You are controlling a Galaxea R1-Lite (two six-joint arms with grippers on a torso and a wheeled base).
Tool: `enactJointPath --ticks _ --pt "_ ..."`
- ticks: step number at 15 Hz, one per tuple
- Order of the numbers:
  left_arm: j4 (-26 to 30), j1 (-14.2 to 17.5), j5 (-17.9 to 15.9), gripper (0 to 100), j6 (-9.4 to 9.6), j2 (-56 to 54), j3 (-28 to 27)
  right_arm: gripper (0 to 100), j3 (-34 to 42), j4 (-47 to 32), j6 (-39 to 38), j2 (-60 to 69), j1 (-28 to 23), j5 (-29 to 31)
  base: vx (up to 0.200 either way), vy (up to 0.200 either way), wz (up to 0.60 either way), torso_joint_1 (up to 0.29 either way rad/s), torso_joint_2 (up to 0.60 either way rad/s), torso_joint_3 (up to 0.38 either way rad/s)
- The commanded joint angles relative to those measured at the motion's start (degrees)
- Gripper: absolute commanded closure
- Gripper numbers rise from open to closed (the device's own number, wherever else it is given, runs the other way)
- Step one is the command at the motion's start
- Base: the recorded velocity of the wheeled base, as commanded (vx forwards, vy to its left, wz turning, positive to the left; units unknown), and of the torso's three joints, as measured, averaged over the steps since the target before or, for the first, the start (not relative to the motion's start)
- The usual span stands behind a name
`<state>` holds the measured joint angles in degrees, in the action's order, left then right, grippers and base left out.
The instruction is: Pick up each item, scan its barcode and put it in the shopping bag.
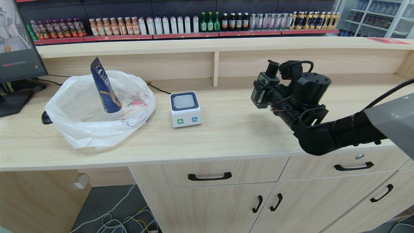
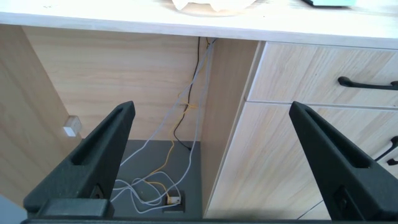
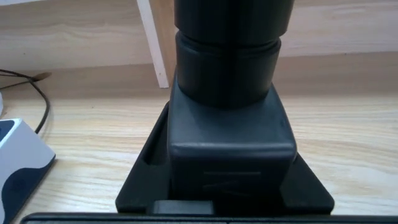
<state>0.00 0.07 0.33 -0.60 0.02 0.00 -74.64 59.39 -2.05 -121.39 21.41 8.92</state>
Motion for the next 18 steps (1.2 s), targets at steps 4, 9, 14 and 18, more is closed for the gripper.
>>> enactJointPath --ticks 4,9,14,18 --pt "0.0 0.0 0.0 0 -0.02 0.0 0.0 100 14.4 0.5 1.2 13.6 1.6 0.3 0.000 0.000 0.00 0.000 0.00 0.000" --pt "0.0 0.0 0.0 0 -0.02 0.0 0.0 100 35.5 10.8 4.1 22.3 4.3 0.3 0.000 0.000 0.00 0.000 0.00 0.000" --pt "0.0 0.0 0.0 0 -0.02 0.0 0.0 100 47.0 15.0 3.9 28.8 6.4 0.1 0.000 0.000 0.00 0.000 0.00 0.000" --pt "0.0 0.0 0.0 0 -0.02 0.0 0.0 100 48.1 14.9 2.3 30.4 7.0 -2.6 0.000 0.000 0.00 0.000 0.00 0.000"
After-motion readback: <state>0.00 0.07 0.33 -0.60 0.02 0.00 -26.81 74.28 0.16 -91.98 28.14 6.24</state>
